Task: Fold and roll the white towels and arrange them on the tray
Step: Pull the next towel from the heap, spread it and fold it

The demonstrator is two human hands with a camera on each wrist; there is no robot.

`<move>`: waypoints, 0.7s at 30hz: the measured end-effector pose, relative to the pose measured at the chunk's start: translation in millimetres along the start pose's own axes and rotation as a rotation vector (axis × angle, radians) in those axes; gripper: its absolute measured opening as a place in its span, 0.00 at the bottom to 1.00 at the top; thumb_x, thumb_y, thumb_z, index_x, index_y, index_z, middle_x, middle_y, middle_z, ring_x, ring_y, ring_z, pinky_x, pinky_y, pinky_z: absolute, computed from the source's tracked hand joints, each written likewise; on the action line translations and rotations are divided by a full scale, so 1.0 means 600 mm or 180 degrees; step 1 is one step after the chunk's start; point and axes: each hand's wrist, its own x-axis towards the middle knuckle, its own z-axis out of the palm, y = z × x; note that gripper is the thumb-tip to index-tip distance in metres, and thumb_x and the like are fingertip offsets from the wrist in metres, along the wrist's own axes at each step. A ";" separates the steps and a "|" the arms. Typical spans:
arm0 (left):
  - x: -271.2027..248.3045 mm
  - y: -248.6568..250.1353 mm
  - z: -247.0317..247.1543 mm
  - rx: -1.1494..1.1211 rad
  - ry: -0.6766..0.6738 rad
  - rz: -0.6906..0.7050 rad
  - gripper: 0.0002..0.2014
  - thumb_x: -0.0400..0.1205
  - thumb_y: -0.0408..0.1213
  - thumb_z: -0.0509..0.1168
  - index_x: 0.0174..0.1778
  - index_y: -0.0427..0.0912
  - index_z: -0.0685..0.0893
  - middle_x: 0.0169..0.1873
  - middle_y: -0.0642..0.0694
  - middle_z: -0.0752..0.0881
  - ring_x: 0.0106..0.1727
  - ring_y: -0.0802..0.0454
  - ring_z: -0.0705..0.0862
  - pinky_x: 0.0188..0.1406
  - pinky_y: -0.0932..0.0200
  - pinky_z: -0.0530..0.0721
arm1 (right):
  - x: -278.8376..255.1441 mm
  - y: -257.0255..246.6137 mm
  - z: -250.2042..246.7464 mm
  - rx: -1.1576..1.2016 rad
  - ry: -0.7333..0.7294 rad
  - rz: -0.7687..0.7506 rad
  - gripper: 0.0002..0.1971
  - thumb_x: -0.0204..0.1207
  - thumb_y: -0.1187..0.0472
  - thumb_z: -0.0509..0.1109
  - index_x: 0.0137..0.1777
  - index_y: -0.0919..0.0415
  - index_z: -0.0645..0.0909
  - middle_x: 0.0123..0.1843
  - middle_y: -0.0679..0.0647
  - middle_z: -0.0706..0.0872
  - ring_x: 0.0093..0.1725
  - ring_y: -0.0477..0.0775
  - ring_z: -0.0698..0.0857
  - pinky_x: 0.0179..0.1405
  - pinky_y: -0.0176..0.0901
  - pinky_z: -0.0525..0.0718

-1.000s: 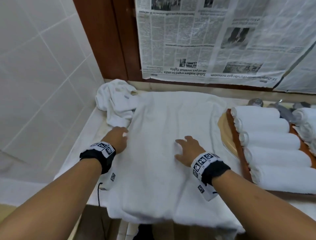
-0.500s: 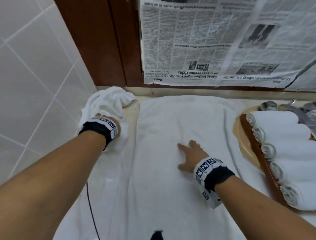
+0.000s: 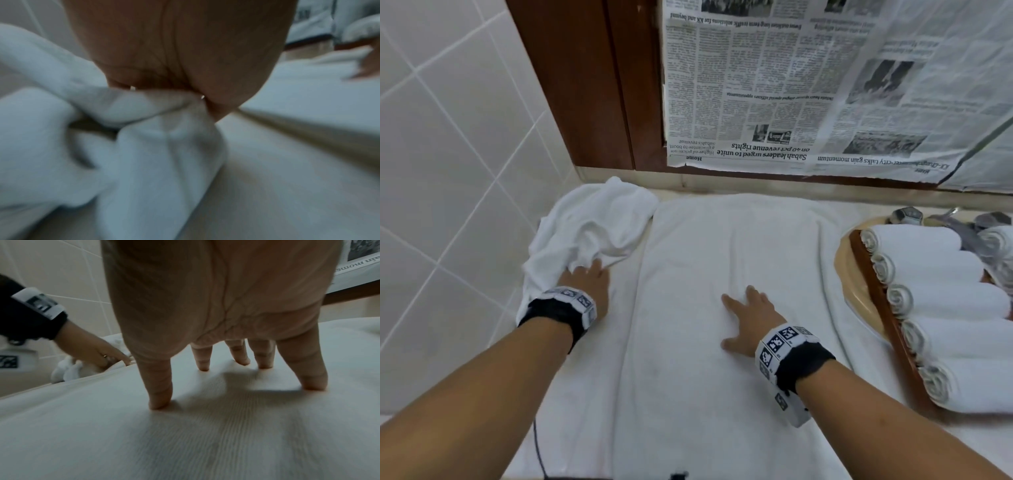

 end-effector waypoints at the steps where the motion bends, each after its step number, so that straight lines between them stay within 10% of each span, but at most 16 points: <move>1: -0.007 0.008 -0.011 -0.0097 -0.0067 -0.0057 0.28 0.87 0.53 0.46 0.82 0.46 0.63 0.85 0.44 0.56 0.79 0.35 0.65 0.78 0.38 0.64 | -0.009 0.001 0.005 -0.0014 -0.0015 -0.0030 0.51 0.70 0.35 0.74 0.85 0.34 0.44 0.88 0.53 0.38 0.87 0.64 0.42 0.80 0.63 0.67; 4: -0.036 0.064 -0.052 -0.0443 0.0461 0.0102 0.20 0.84 0.43 0.55 0.73 0.46 0.75 0.74 0.44 0.73 0.70 0.41 0.74 0.70 0.46 0.73 | -0.036 0.002 0.021 -0.0112 -0.0026 -0.0169 0.52 0.68 0.34 0.75 0.86 0.36 0.45 0.88 0.53 0.42 0.87 0.64 0.46 0.78 0.62 0.71; 6: -0.056 0.115 -0.054 -0.0796 0.0786 0.0619 0.25 0.83 0.40 0.58 0.79 0.47 0.70 0.81 0.44 0.67 0.76 0.42 0.70 0.73 0.45 0.72 | -0.056 0.003 0.025 -0.0144 -0.0113 -0.0303 0.52 0.67 0.33 0.76 0.86 0.37 0.49 0.86 0.53 0.49 0.85 0.63 0.54 0.76 0.60 0.73; 10: -0.103 0.197 -0.015 -0.1117 -0.0079 0.0945 0.30 0.87 0.50 0.57 0.85 0.50 0.60 0.85 0.48 0.59 0.81 0.44 0.63 0.80 0.47 0.65 | -0.065 0.040 0.009 0.0319 0.0241 -0.0114 0.41 0.73 0.34 0.71 0.84 0.41 0.61 0.80 0.54 0.64 0.78 0.61 0.68 0.73 0.57 0.75; 14: -0.126 0.213 -0.004 -0.0844 0.0050 0.0684 0.28 0.85 0.53 0.59 0.81 0.50 0.66 0.78 0.48 0.68 0.75 0.46 0.71 0.70 0.44 0.77 | -0.050 0.123 0.028 0.0425 0.0335 0.0743 0.45 0.75 0.31 0.65 0.87 0.38 0.45 0.89 0.57 0.40 0.87 0.66 0.45 0.81 0.68 0.62; 21: -0.140 0.220 0.015 -0.0982 0.0007 0.0523 0.30 0.87 0.53 0.56 0.84 0.50 0.59 0.83 0.50 0.60 0.78 0.45 0.66 0.70 0.46 0.76 | -0.029 0.167 0.008 0.0241 0.0010 0.0402 0.55 0.68 0.24 0.67 0.86 0.35 0.36 0.88 0.54 0.29 0.86 0.68 0.36 0.83 0.68 0.53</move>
